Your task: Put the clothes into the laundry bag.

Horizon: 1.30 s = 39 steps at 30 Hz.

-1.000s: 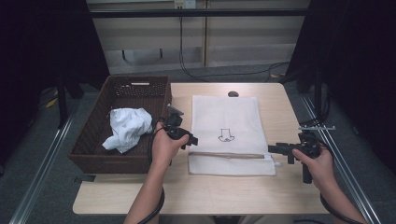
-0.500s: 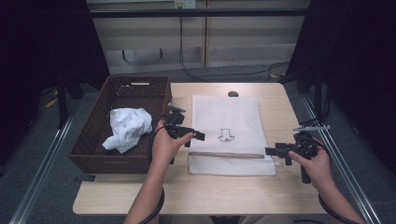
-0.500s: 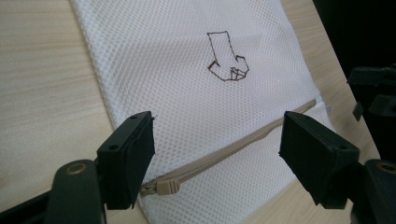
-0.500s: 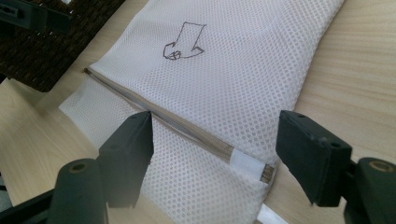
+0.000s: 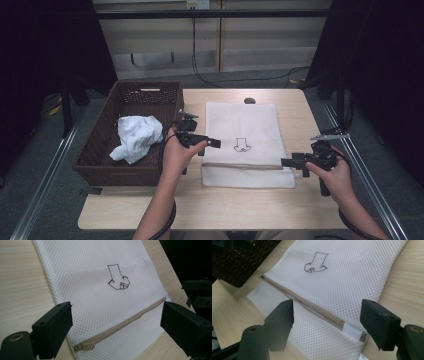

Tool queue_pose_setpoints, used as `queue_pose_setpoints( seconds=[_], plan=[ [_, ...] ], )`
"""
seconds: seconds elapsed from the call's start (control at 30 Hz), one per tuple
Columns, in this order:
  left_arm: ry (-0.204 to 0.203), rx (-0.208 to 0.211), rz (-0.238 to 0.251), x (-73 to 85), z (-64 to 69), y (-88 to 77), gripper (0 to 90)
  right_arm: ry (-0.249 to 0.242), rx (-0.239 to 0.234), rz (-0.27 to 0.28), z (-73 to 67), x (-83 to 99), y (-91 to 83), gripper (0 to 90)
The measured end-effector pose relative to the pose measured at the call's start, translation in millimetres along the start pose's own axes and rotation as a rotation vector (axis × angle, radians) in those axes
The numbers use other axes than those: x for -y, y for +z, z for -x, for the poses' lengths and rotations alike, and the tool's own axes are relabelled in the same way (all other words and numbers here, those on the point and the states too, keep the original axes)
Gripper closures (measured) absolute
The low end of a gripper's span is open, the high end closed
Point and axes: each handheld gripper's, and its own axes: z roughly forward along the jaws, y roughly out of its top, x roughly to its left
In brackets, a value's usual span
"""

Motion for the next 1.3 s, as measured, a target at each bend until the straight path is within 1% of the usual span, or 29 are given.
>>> queue_pose_setpoints(
  seconds=[0.03,0.1,0.13,0.17,0.2,0.23,0.27,0.3,0.37,0.4,0.43,0.5,0.53,0.6,0.63,0.67,0.77,0.8,0.87,0.97,1.0,1.03,1.07,1.1,1.13,1.17,1.2,1.3],
  plan=[
    [0.010,-0.002,0.000,-0.2,-0.6,-0.2,10.0,-0.004,0.001,0.000,-0.7,-0.4,1.0,26.9],
    [-0.001,-0.001,0.007,0.4,1.2,1.6,9.5,-0.006,-0.003,-0.004,-2.6,-1.6,3.3,26.9],
    [0.009,-0.001,0.000,0.3,0.5,1.7,8.9,-0.009,-0.002,-0.009,-3.9,-2.4,4.8,26.9],
    [0.008,0.004,-0.003,0.4,0.8,2.1,8.6,-0.015,-0.003,-0.011,-4.8,-3.0,6.5,26.8],
    [0.016,0.000,-0.003,0.5,0.8,2.3,8.5,-0.017,-0.003,-0.014,-6.1,-3.6,8.4,26.8],
    [0.005,0.006,0.002,0.6,2.2,2.9,8.6,-0.025,-0.002,-0.019,-7.3,-4.1,10.6,26.8],
    [0.003,0.007,0.001,0.7,2.7,3.1,8.5,-0.032,-0.004,-0.024,-8.5,-4.7,12.8,26.9],
    [0.019,0.009,-0.008,0.6,1.9,2.9,8.0,-0.039,-0.007,-0.026,-9.9,-5.2,14.8,26.9],
    [0.028,-0.001,-0.009,1.0,2.6,3.2,8.4,-0.047,-0.008,-0.034,-13.4,-6.6,19.2,26.9],
    [0.043,-0.002,-0.020,0.8,1.8,3.0,8.2,-0.055,-0.008,-0.039,-15.0,-7.2,21.3,26.9],
    [0.029,0.004,-0.006,0.9,2.3,3.4,7.7,-0.065,-0.005,-0.042,-17.2,-7.9,23.7,27.2],
    [0.035,0.007,-0.004,0.7,2.8,3.2,7.6,-0.082,-0.010,-0.045,-19.6,-8.9,27.3,27.5],
    [0.021,0.015,0.006,1.2,5.0,4.1,7.5,-0.079,-0.014,-0.051,-21.0,-9.8,28.9,27.9],
    [0.034,0.036,-0.004,0.4,5.8,4.3,6.8,-0.098,-0.017,-0.051,-23.0,-12.1,32.2,27.8],
    [0.030,0.041,-0.007,0.2,6.3,4.5,6.8,-0.108,-0.017,-0.051,-24.5,-14.0,34.2,27.7],
    [0.037,0.035,-0.008,0.2,6.5,5.4,6.5,-0.118,-0.014,-0.048,-25.1,-15.3,35.7,27.8],
    [0.048,0.047,-0.022,1.6,6.0,6.9,5.6,-0.149,-0.010,-0.050,-29.6,-20.4,41.7,27.7],
    [0.058,0.048,-0.034,1.5,5.0,6.4,5.5,-0.164,-0.014,-0.049,-31.1,-21.7,43.7,27.7],
    [0.047,0.041,-0.027,1.8,6.1,6.2,6.0,-0.179,-0.017,-0.052,-35.2,-23.8,47.4,27.7],
    [0.047,0.046,-0.021,2.0,7.6,4.3,5.8,-0.213,-0.013,-0.063,-40.1,-26.3,53.9,27.7],
    [0.061,0.044,-0.024,1.6,7.3,3.1,5.8,-0.221,-0.012,-0.067,-41.4,-26.9,56.3,27.8],
    [0.059,0.045,-0.020,1.4,7.9,2.7,5.8,-0.232,-0.014,-0.073,-42.6,-27.6,58.5,27.9],
    [0.041,0.054,-0.012,1.3,9.3,2.5,5.8,-0.237,-0.014,-0.076,-43.7,-28.1,60.0,28.1],
    [0.056,0.054,-0.018,0.7,8.4,1.5,5.6,-0.252,-0.014,-0.071,-45.0,-28.8,62.9,28.1],
    [0.060,0.045,-0.015,0.4,8.1,0.8,5.5,-0.248,-0.021,-0.073,-46.2,-29.2,65.3,28.0],
    [0.056,0.047,-0.014,0.4,8.3,0.8,5.8,-0.257,-0.029,-0.078,-46.6,-29.5,69.0,27.8],
    [0.061,0.047,-0.018,0.3,7.6,0.5,5.8,-0.260,-0.033,-0.083,-47.0,-29.6,71.2,27.8],
    [0.044,0.053,-0.012,1.3,8.2,2.6,5.7,-0.276,-0.036,-0.095,-48.8,-28.9,79.2,29.3]
  ],
)
